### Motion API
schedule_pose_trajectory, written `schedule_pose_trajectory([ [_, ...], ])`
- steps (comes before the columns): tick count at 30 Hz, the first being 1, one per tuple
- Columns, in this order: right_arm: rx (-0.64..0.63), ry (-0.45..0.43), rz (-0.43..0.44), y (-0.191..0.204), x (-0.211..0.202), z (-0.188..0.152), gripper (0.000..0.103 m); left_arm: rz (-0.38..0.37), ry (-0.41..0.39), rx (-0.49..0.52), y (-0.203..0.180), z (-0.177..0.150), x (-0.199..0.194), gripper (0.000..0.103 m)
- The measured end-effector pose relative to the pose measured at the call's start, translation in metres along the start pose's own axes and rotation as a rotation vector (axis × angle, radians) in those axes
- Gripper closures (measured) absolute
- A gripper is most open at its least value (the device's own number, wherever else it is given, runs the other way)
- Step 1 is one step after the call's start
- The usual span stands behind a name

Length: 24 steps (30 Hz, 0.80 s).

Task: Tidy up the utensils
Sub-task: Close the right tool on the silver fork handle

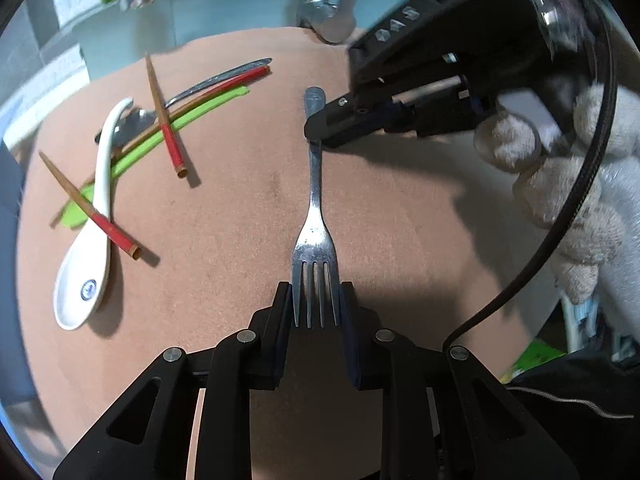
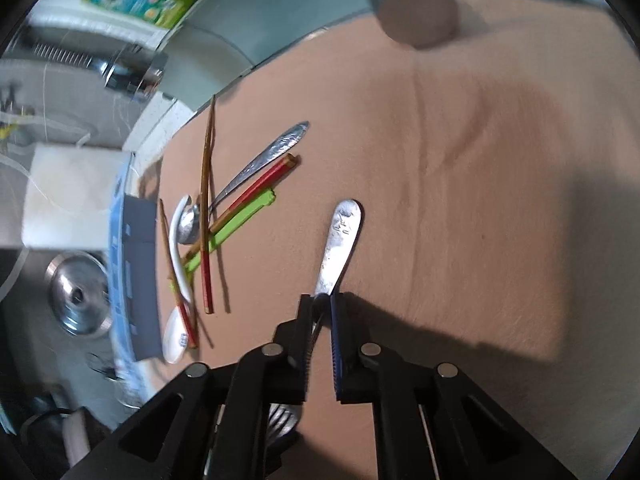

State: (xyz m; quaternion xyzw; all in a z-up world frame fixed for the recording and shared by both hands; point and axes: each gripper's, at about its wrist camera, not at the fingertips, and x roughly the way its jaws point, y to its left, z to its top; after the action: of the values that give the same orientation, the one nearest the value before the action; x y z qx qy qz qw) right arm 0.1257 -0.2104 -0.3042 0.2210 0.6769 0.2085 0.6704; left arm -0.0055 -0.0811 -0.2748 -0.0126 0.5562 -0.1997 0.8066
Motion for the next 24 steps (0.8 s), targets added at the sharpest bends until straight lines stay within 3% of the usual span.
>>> schedule_pose_trajectory([
  [4,-0.001,0.001,0.015,0.003,0.001,-0.002,0.086,-0.084,0.000,-0.079,0.020,0.000,-0.004,0.082],
  [10,-0.053,-0.014,-0.032,0.023,0.006,-0.004,0.077,-0.109,-0.008,-0.091,0.034,0.005,-0.006,0.082],
  [12,-0.064,-0.021,-0.046,0.027,0.008,-0.004,0.077,-0.113,-0.010,-0.093,0.035,0.005,-0.008,0.082],
  [16,-0.062,-0.021,-0.068,0.026,0.011,-0.001,0.092,-0.119,-0.015,-0.104,0.034,0.007,-0.013,0.082],
  [24,0.013,-0.036,0.004,0.017,0.005,-0.003,0.094,-0.127,-0.023,-0.094,0.031,0.007,-0.026,0.081],
])
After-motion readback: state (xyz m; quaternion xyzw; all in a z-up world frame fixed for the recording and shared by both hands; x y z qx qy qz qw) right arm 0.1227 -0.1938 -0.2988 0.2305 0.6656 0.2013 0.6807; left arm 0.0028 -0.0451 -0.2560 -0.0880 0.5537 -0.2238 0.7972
